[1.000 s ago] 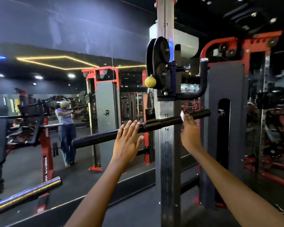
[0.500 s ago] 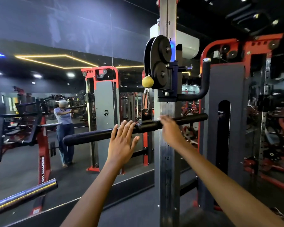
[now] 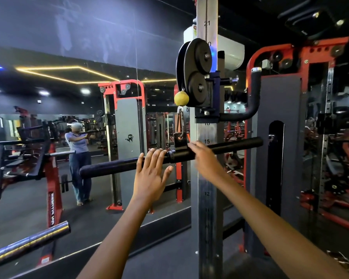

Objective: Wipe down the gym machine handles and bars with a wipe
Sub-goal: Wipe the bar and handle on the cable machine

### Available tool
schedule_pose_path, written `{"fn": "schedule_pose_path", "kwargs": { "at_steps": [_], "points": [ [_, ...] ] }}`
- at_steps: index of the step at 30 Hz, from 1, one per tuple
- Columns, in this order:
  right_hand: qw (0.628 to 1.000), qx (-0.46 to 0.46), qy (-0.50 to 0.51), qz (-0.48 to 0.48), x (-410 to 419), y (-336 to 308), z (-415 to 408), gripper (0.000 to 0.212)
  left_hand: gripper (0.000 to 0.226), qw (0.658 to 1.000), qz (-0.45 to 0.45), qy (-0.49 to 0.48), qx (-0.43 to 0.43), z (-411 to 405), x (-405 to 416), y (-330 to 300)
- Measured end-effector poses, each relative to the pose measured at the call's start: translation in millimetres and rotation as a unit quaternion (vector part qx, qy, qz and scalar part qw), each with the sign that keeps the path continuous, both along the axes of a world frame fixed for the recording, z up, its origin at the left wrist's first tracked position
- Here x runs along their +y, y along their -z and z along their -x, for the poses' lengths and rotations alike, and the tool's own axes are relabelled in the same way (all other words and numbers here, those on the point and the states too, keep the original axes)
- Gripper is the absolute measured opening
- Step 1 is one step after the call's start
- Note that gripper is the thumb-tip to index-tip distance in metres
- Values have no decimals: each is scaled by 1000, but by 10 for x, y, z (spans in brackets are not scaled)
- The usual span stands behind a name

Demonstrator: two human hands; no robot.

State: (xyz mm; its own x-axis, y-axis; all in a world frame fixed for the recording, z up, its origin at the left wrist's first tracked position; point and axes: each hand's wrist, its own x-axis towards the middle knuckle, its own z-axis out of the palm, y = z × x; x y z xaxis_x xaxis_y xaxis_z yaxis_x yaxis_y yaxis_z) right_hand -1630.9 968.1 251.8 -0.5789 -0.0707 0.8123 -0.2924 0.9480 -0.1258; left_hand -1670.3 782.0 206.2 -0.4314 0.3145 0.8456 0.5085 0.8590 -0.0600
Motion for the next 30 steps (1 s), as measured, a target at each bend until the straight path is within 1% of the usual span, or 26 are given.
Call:
{"fn": "schedule_pose_path", "kwargs": {
  "at_steps": [1, 2, 4, 5, 6, 7, 8, 10, 11, 12, 13, 14, 16, 18, 19, 20, 21, 22, 23, 24, 25, 26, 27, 28, 29, 30],
  "points": [
    [1000, 6, 28, 5, 195, -26, 5, 49, 63, 1000, 3, 6, 1, 5, -20, -1],
    [997, 16, 68, 30, 414, -42, 14, 48, 62, 1000, 7, 11, 4, 9, -35, -3],
    [979, 45, 140, 138, 793, -54, 21, 45, 63, 1000, 11, 15, 7, 8, -23, -1],
    [968, 57, 160, 187, 820, -45, 28, 44, 65, 1000, 9, 15, 4, 5, 1, 3],
    [963, 63, 162, 207, 706, -26, 40, 45, 66, 1000, 6, 13, 0, 0, 34, 14],
    [969, 71, 142, 188, 508, 1, 29, 45, 68, 1000, 2, 12, -5, -1, 66, 23],
    [982, 76, 102, 142, 288, 60, 19, 45, 68, 1000, -1, 10, -9, 1, 83, 33],
    [997, 71, 16, 5, -1, 243, 0, 49, 68, 1000, -3, 10, -9, 20, 82, 54],
    [996, 77, 3, -39, 31, 297, 14, 53, 67, 1000, -3, 14, -8, 31, 66, 59],
    [994, 89, 8, -58, 178, 279, 33, 57, 66, 1000, -4, 19, -6, 43, 47, 59],
    [993, 100, 32, -47, 409, 249, 71, 58, 65, 1000, -6, 25, -4, 53, 28, 56],
    [992, 108, 69, -13, 669, 215, 111, 60, 65, 1000, -8, 29, -2, 66, 18, 50],
    [980, 115, 130, 93, 1120, 106, 112, 65, 66, 999, -18, 31, -3, 87, 34, 46],
    [960, 105, 165, 201, 1226, 11, 125, 61, 69, 999, -36, 22, -9, 96, 100, 42],
    [954, 99, 160, 235, 1112, -11, 159, 57, 71, 999, -44, 12, -13, 101, 149, 42],
    [960, 89, 140, 225, 915, -18, 163, 52, 73, 999, -50, 0, -15, 103, 193, 39],
    [976, 88, 104, 173, 700, 36, 167, 51, 74, 998, -54, -13, -14, 103, 236, 41],
    [991, 100, 60, 72, 504, 140, 159, 53, 75, 998, -56, -25, -11, 103, 264, 46],
    [993, 114, 19, -30, 385, 252, 144, 55, 73, 998, -57, -34, -7, 105, 269, 44],
    [987, 128, 0, -100, 452, 298, 139, 57, 71, 998, -54, -38, -3, 113, 276, 51],
    [983, 140, -2, -118, 634, 273, 123, 58, 68, 998, -51, -39, 1, 124, 269, 62],
    [985, 150, 13, -83, 875, 223, 116, 56, 67, 998, -49, -39, 3, 134, 259, 71],
    [987, 151, 48, -28, 1159, 167, 128, 55, 66, 998, -48, -40, 3, 141, 249, 78],
    [982, 161, 80, 49, 1410, 112, 132, 57, 66, 998, -49, -41, 3, 146, 243, 80],
    [969, 169, 102, 151, 1638, 75, 156, 58, 65, 998, -47, -44, 3, 151, 250, 83],
    [952, 175, 115, 222, 1768, 58, 189, 56, 65, 998, -46, -49, 3, 150, 264, 86]
  ]
}}
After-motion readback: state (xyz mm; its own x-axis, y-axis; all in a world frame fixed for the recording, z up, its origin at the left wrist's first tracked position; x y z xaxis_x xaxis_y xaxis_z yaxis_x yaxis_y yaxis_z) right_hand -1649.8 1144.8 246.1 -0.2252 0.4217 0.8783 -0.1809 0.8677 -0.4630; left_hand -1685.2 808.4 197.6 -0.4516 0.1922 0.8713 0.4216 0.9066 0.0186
